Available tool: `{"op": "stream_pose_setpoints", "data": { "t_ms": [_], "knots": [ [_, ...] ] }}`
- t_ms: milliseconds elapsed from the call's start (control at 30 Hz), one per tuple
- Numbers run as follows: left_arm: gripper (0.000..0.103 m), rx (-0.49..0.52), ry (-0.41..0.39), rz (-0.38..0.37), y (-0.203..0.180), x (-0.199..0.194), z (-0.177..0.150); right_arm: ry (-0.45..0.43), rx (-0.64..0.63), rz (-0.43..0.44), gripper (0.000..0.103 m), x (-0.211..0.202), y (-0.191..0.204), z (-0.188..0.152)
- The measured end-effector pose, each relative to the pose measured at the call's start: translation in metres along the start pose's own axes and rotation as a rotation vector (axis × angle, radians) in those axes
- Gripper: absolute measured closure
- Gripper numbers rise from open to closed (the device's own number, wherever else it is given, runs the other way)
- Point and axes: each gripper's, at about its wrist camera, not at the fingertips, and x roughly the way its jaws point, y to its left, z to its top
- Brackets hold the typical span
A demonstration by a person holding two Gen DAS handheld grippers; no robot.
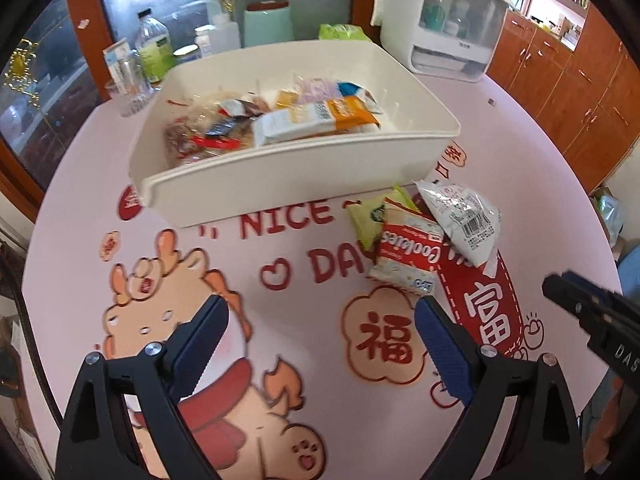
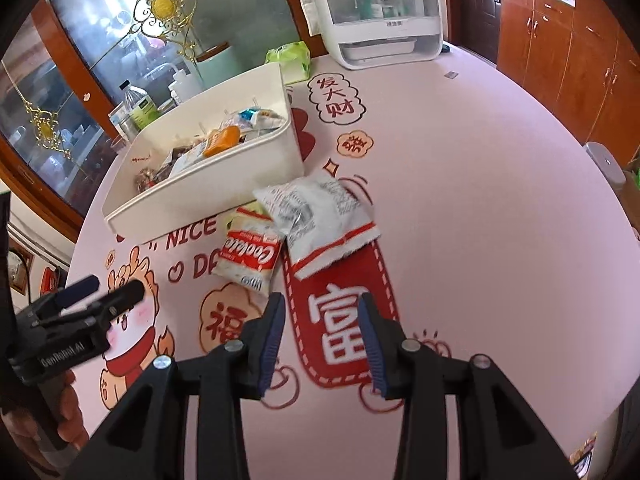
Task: Organize snacks
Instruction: 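Move both open tools back to the remaining snacks beside the tray, then grasp the red Cookies pack with left tool while right tool grasps the white printed bag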
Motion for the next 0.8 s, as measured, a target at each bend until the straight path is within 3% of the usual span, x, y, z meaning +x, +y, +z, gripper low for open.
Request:
{"op": "stream_pose_setpoints", "data": {
  "t_ms": [200,400,533,667,800],
  "knots": [
    [0.009,-0.005,0.028,-0.015,-0.024,0.034,0.01,-0.013,-0.037,0.022,0.053,0.02,-0.008,0.034],
    [0.009,-0.03,0.066,-0.016,-0.037,0.059,0.015,0.051,-0.189,0.043,0.047,0.066,0.005,0.071],
    [0.009,-0.052,0.083,-0.008,-0.036,0.069,0.017,0.09,-0.292,0.0,0.046,0.094,0.01,0.081],
    [0.009,-0.082,0.093,-0.004,-0.031,0.076,0.021,0.138,-0.352,0.011,0.037,0.116,0.012,0.085],
    [0.009,-0.095,0.101,-0.017,-0.032,0.081,0.028,0.162,-0.325,0.062,0.036,0.127,0.007,0.089]
  ]
}}
